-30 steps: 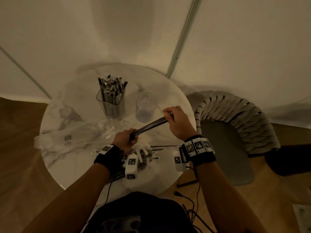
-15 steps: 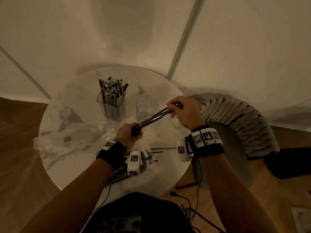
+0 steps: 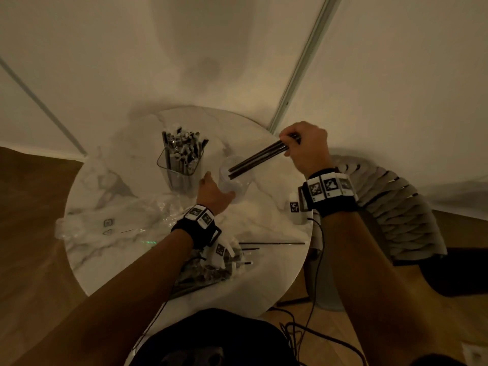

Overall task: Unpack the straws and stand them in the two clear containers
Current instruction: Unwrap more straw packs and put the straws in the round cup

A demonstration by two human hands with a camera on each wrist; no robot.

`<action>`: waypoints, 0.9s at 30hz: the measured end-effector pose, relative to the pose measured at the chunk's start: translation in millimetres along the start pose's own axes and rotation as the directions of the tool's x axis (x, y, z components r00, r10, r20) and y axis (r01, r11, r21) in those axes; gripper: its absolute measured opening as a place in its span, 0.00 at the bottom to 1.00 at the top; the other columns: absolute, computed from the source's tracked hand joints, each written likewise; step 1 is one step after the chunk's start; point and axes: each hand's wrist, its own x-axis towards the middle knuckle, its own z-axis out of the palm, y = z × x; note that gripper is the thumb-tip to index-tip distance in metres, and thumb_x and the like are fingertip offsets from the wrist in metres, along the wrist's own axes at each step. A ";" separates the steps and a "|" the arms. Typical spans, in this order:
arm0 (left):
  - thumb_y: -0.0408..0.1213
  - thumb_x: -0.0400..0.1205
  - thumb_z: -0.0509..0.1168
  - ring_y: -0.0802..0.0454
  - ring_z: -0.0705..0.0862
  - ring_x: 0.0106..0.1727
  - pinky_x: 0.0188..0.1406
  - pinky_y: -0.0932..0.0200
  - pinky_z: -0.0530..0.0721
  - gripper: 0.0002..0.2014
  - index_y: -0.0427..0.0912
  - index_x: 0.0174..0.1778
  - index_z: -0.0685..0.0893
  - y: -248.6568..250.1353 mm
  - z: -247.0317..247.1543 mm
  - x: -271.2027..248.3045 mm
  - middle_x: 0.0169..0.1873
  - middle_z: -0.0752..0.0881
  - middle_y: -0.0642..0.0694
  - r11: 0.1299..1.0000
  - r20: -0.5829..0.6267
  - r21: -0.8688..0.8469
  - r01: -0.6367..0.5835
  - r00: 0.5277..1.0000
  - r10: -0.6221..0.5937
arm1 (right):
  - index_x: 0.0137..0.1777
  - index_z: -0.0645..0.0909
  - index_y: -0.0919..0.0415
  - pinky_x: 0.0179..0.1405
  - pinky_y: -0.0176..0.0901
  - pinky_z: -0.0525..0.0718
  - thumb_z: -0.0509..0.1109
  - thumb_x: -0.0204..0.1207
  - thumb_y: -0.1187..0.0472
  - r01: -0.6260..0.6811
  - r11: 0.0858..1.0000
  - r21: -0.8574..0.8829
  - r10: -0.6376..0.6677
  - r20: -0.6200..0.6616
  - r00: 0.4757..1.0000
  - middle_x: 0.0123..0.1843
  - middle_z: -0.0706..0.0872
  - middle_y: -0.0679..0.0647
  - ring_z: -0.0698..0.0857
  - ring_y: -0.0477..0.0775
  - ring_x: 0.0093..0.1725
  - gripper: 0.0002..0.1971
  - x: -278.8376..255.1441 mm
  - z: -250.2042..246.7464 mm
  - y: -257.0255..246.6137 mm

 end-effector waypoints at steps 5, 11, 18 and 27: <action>0.58 0.72 0.74 0.40 0.77 0.72 0.70 0.44 0.78 0.46 0.50 0.83 0.60 -4.1 8.5 12.2 0.74 0.76 0.41 0.987 -0.039 -0.020 -0.160 0.986 0.159 | 0.45 0.88 0.66 0.51 0.44 0.85 0.70 0.78 0.70 0.015 0.998 -0.055 -0.009 0.103 0.995 0.46 0.88 0.60 0.85 0.54 0.45 0.05 -8.8 51.5 15.4; 0.58 0.69 0.72 0.46 0.86 0.53 0.51 0.42 0.88 0.33 0.60 0.70 0.71 -5.4 17.8 9.9 0.59 0.85 0.47 0.966 -0.112 -0.125 -0.228 0.970 0.214 | 0.52 0.86 0.68 0.53 0.37 0.75 0.61 0.81 0.72 0.001 0.992 -0.126 0.029 0.237 0.971 0.54 0.84 0.63 0.84 0.62 0.52 0.11 -22.5 101.4 29.8; 0.55 0.70 0.76 0.44 0.85 0.59 0.57 0.42 0.87 0.42 0.54 0.78 0.66 -8.9 25.0 12.9 0.65 0.82 0.44 0.968 -0.154 -0.151 -0.199 0.972 0.176 | 0.69 0.77 0.62 0.65 0.59 0.77 0.57 0.85 0.63 0.084 0.958 -0.275 -0.015 0.242 0.970 0.67 0.78 0.59 0.75 0.62 0.64 0.15 -27.0 114.0 29.1; 0.47 0.75 0.74 0.38 0.75 0.74 0.73 0.44 0.75 0.46 0.40 0.84 0.56 -27.8 30.4 16.6 0.76 0.72 0.36 1.000 -0.052 0.005 -0.031 0.998 0.031 | 0.78 0.69 0.48 0.65 0.41 0.79 0.63 0.85 0.50 -0.093 0.984 0.150 0.085 0.059 0.995 0.73 0.77 0.52 0.79 0.51 0.66 0.22 -30.7 75.6 27.1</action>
